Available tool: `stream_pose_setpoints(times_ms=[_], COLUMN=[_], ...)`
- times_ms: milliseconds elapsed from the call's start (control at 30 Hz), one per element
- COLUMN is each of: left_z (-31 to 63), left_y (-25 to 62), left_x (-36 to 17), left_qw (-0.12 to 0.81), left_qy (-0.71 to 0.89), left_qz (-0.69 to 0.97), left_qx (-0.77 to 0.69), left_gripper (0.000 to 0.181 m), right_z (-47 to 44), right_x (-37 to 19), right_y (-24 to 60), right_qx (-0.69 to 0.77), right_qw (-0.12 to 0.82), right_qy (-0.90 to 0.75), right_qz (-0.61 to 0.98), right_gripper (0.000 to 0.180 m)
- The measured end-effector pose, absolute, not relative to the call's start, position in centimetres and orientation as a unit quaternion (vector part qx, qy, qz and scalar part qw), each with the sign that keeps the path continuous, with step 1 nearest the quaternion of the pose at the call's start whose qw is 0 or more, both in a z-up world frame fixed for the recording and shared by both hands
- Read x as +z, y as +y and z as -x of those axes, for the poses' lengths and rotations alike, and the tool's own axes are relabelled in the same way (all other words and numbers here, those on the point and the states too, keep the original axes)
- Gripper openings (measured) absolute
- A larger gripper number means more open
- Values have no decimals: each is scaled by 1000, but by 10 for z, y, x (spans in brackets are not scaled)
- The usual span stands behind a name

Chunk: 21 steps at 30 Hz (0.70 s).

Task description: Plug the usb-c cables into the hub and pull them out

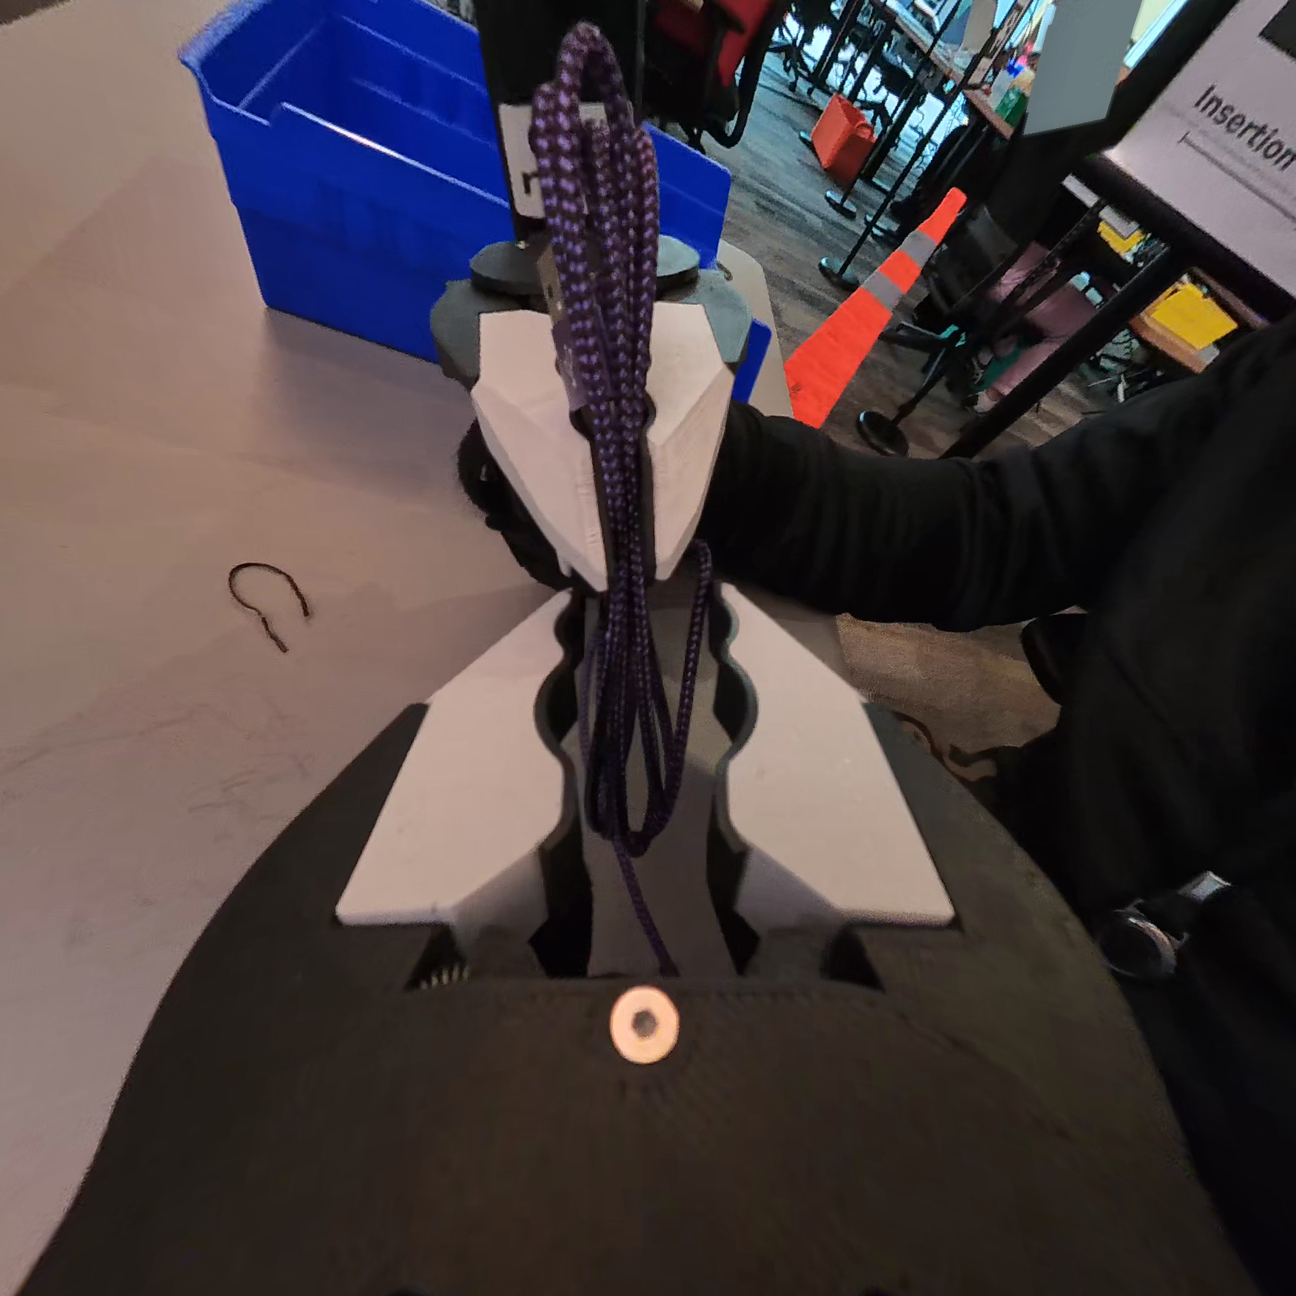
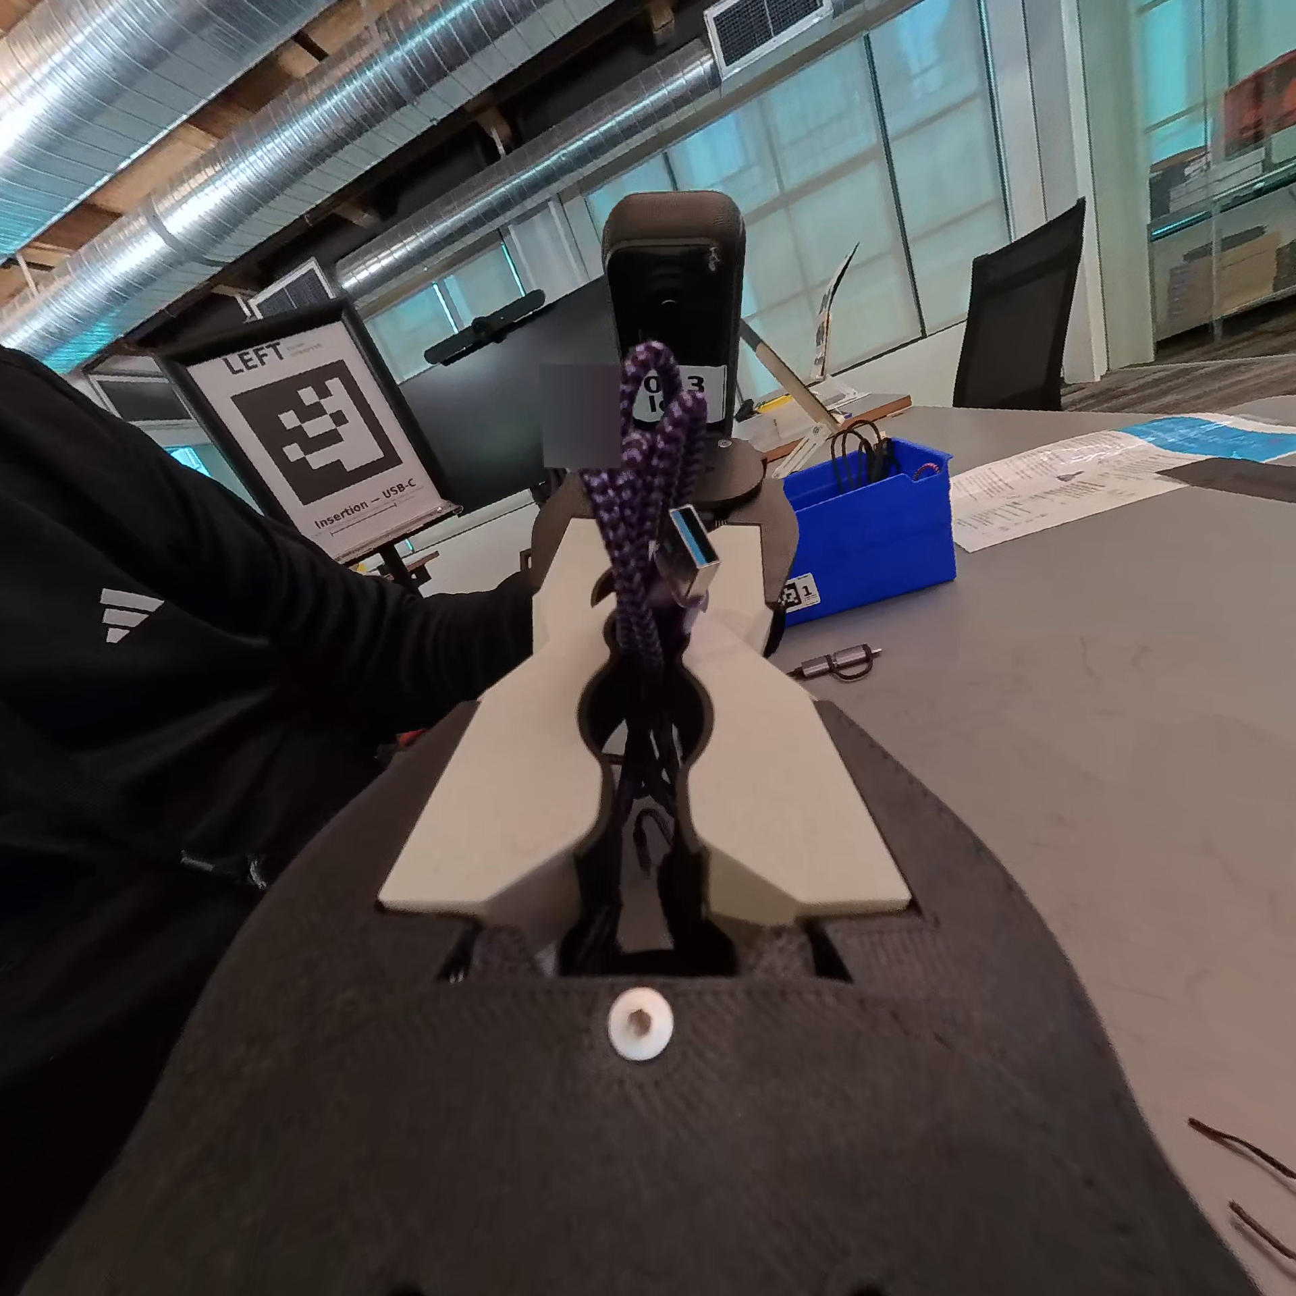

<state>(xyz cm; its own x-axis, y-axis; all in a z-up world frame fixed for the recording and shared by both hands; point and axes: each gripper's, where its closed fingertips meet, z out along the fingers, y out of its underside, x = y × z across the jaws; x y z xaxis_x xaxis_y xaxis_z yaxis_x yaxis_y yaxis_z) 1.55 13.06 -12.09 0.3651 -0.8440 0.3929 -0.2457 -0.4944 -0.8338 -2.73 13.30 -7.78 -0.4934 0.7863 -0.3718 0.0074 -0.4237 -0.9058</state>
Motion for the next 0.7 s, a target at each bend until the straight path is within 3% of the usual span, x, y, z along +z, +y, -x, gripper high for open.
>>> stream_pose_setpoints(times_ms=[267, 633, 700], left_z=[-8, -16, -16], left_y=[139, 139, 135], left_x=[-114, -113, -108], left_qw=[371, 369, 361], left_qy=[346, 338, 335], left_qz=[750, 736, 723], left_qx=[-425, -455, -484], left_gripper=[33, 5, 4], right_z=[27, 26, 25], right_x=[-78, -74, -71], right_y=[143, 141, 140], right_qx=[728, 741, 753], right_qw=[276, 276, 263], right_qy=[-448, -440, -434], right_qz=[439, 426, 418], right_gripper=[3, 4, 12])
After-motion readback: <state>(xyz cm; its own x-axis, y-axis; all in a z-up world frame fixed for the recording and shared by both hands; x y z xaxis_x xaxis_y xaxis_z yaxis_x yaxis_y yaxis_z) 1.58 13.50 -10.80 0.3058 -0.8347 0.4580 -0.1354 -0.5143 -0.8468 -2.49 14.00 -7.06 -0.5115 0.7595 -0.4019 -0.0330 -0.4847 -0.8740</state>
